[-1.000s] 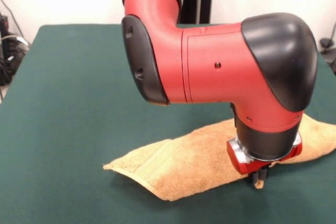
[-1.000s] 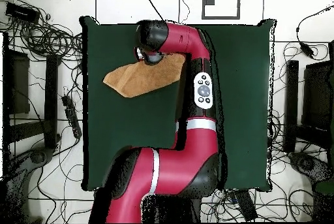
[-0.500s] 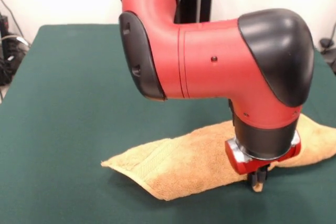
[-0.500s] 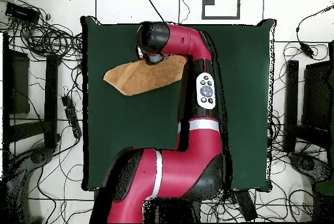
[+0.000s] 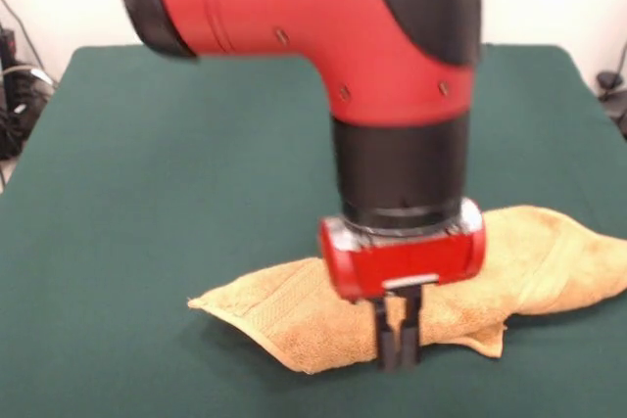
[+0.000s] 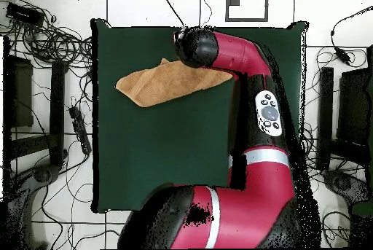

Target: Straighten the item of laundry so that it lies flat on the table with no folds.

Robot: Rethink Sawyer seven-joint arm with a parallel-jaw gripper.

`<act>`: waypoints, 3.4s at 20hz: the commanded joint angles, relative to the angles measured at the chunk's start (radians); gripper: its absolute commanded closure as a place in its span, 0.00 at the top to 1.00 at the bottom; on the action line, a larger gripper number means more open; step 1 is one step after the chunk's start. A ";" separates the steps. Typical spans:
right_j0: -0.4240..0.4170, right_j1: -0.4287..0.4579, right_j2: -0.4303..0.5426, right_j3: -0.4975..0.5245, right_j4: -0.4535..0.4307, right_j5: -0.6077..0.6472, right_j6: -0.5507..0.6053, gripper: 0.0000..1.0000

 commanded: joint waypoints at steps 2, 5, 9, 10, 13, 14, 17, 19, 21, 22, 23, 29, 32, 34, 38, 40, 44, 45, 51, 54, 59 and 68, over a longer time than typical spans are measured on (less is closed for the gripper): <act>0.038 -0.143 0.018 0.238 -0.057 -0.227 0.181 0.00; 0.024 -0.136 0.041 0.246 -0.051 -0.222 0.148 0.00; 0.009 -0.106 0.076 0.218 -0.010 -0.020 0.064 0.00; 0.009 -0.102 0.079 0.215 -0.007 0.001 0.058 0.00; 0.027 -0.066 0.053 0.169 -0.009 0.086 0.057 0.00; 0.039 -0.053 0.035 0.148 -0.016 0.108 0.065 0.00; 0.075 -0.004 -0.014 0.067 -0.027 0.180 0.114 0.00; 0.076 0.020 -0.009 0.024 -0.010 0.272 0.123 0.00; 0.064 0.037 0.021 -0.001 0.019 0.348 0.119 0.00; 0.054 0.043 0.042 -0.005 0.033 0.367 0.115 0.00; 0.047 0.047 0.059 -0.006 0.044 0.369 0.107 0.00; 0.011 0.043 0.127 0.044 0.069 0.245 0.058 0.00; -0.015 0.028 0.170 0.103 0.075 0.105 0.043 1.00; -0.029 0.019 0.190 0.131 0.067 0.043 0.036 1.00; -0.047 0.009 0.215 0.165 0.050 -0.019 0.034 1.00; -0.060 0.001 0.234 0.187 0.040 -0.066 0.031 1.00; -0.083 -0.010 0.267 0.225 0.033 -0.103 0.025 1.00; -0.094 -0.006 0.286 0.235 0.036 -0.104 0.015 1.00; -0.112 -0.007 0.313 0.260 0.031 -0.045 -0.007 1.00; -0.111 -0.016 0.310 0.272 0.021 -0.019 -0.008 1.00; -0.080 -0.014 0.270 0.270 -0.001 0.014 0.009 1.00; -0.027 -0.008 0.206 0.246 -0.017 0.046 0.052 1.00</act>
